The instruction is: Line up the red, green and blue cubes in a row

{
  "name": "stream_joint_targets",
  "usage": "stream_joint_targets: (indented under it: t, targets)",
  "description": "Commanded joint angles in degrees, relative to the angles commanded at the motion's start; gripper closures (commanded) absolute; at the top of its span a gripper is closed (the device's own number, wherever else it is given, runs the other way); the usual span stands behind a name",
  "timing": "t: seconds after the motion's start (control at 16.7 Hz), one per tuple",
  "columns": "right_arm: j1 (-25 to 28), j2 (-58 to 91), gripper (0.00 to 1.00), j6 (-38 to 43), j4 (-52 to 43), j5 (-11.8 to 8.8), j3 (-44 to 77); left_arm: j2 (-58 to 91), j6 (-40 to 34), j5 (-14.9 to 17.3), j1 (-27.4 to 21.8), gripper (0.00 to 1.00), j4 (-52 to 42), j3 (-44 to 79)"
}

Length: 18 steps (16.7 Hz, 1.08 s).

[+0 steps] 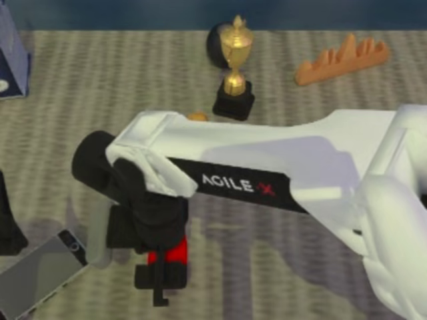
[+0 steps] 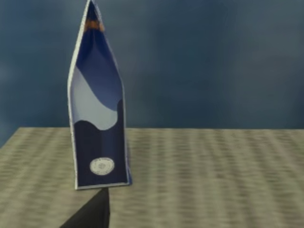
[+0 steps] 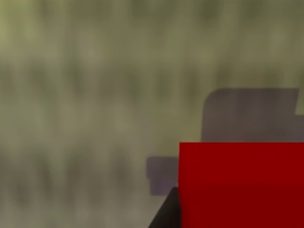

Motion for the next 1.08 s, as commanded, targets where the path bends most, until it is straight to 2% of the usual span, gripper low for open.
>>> stream_joint_targets:
  t: [0.36, 1.08]
  targets:
    - [0.00, 0.00, 0.02, 0.00, 0.00, 0.00, 0.00, 0.00, 0.00, 0.00, 0.00, 0.00, 0.00, 0.00]
    - [-0.13, -0.28, 0.00, 0.09, -2.33, 0.11, 2.34, 0.00, 0.00, 0.00, 0.00, 0.00, 0.00, 0.00]
